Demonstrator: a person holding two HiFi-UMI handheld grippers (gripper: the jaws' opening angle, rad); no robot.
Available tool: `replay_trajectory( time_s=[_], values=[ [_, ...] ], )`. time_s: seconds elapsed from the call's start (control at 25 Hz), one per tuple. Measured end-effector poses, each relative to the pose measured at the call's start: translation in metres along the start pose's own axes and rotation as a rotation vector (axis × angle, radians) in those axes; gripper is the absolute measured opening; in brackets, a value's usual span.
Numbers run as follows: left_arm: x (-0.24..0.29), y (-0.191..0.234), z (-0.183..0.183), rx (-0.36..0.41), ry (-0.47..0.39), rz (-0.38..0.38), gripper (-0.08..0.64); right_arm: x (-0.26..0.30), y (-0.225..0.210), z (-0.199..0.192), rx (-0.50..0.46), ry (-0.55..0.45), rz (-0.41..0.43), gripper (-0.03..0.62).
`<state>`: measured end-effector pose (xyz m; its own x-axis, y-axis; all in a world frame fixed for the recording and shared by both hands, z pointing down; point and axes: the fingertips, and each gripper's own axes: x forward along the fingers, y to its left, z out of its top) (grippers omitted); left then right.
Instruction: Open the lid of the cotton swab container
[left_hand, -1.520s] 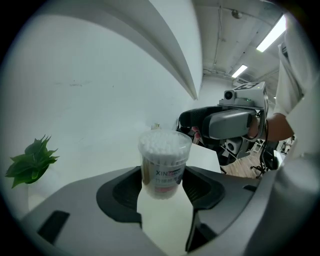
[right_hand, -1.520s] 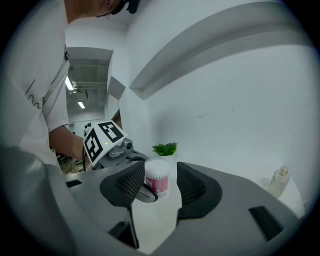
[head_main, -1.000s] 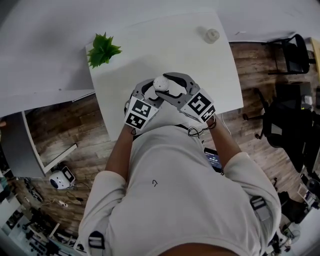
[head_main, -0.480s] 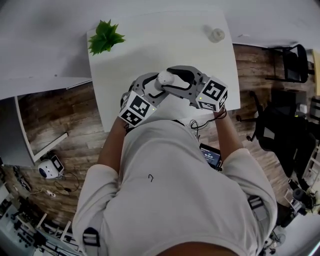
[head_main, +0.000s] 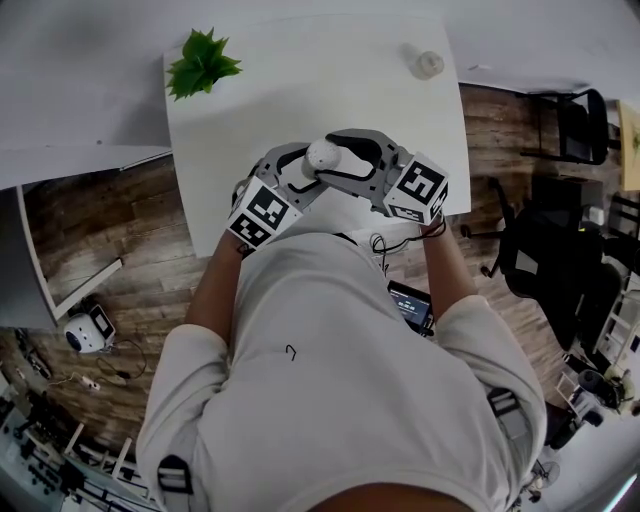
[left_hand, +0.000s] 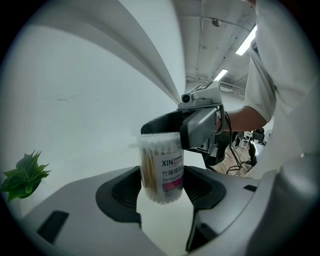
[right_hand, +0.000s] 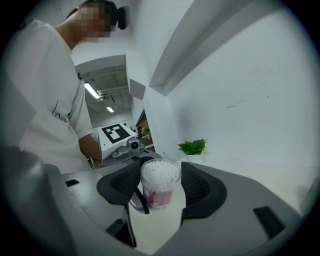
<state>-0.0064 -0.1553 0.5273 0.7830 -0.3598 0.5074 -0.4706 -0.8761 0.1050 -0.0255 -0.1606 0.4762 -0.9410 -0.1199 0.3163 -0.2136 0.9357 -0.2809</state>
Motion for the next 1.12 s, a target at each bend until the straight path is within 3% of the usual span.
replay_trajectory(
  time_s=[0.12,0.28,0.48,0.64,0.72,0.96,1.12],
  values=[
    [-0.003,-0.003,0.000,0.021,0.000,-0.024,0.270,0.001,0.004,-0.001,-0.071,0.035,-0.035,0.262],
    [-0.005,-0.004,0.000,0.041,0.005,-0.029,0.270,0.003,0.007,-0.002,-0.083,0.042,-0.017,0.252],
    [-0.003,-0.008,-0.004,0.036,0.015,-0.025,0.270,0.000,0.006,-0.004,-0.039,0.071,0.002,0.249],
    [-0.003,-0.006,-0.007,0.144,0.055,0.021,0.262,-0.003,0.011,0.000,0.088,0.008,0.092,0.244],
    [-0.003,-0.006,-0.006,0.160,0.056,0.025,0.262,-0.004,0.011,0.003,0.126,-0.020,0.100,0.244],
    [-0.004,-0.007,-0.006,0.137,0.028,0.020,0.264,-0.004,0.012,0.003,0.102,0.010,0.085,0.247],
    [-0.003,-0.005,-0.004,0.126,0.006,0.030,0.264,-0.004,0.012,0.005,0.021,0.027,0.043,0.252]
  ],
)
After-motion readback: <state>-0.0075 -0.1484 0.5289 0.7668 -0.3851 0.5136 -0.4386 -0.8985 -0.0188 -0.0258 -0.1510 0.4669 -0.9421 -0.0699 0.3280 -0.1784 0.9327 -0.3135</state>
